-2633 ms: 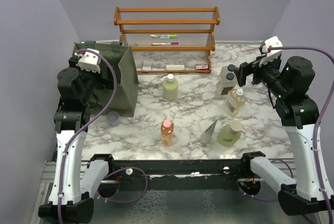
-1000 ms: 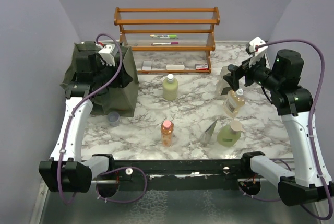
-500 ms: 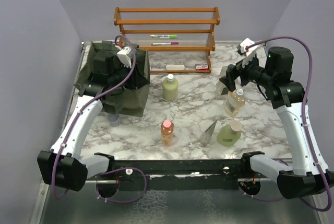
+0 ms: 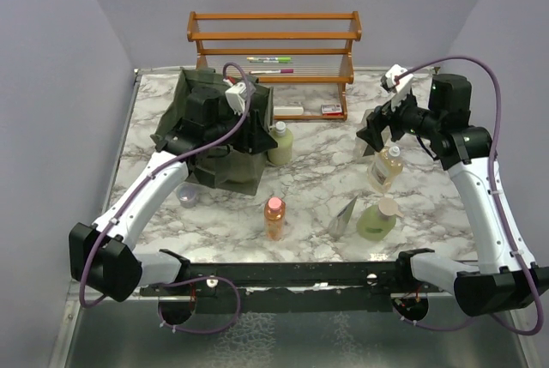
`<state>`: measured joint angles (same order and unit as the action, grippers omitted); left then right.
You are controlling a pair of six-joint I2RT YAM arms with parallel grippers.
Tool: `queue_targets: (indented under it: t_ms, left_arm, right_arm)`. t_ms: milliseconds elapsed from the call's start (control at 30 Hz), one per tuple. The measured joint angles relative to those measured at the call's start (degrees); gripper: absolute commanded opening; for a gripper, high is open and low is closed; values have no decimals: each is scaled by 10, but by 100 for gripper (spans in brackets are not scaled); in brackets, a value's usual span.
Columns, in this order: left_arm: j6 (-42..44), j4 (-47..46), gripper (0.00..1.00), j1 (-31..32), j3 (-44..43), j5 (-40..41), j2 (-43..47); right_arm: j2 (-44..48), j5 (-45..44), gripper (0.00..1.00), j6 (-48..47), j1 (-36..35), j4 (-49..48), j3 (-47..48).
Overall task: Place the personal care products into the canvas bag
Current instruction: Move the canvas bag to the center of the board.
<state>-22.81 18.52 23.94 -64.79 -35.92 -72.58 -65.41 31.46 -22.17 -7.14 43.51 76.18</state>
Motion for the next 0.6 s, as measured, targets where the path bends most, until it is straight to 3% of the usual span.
queue_targets:
  t_ms: [300,600]
  left_arm:
    - [-28,-9,69,12,-30,-9,-30]
    - [13,31,99,18,-117,-1,-52]
  right_arm:
    - [-22,21,99,-18,0,4,0]
    - [-28,65,99,-45,0,2,-1]
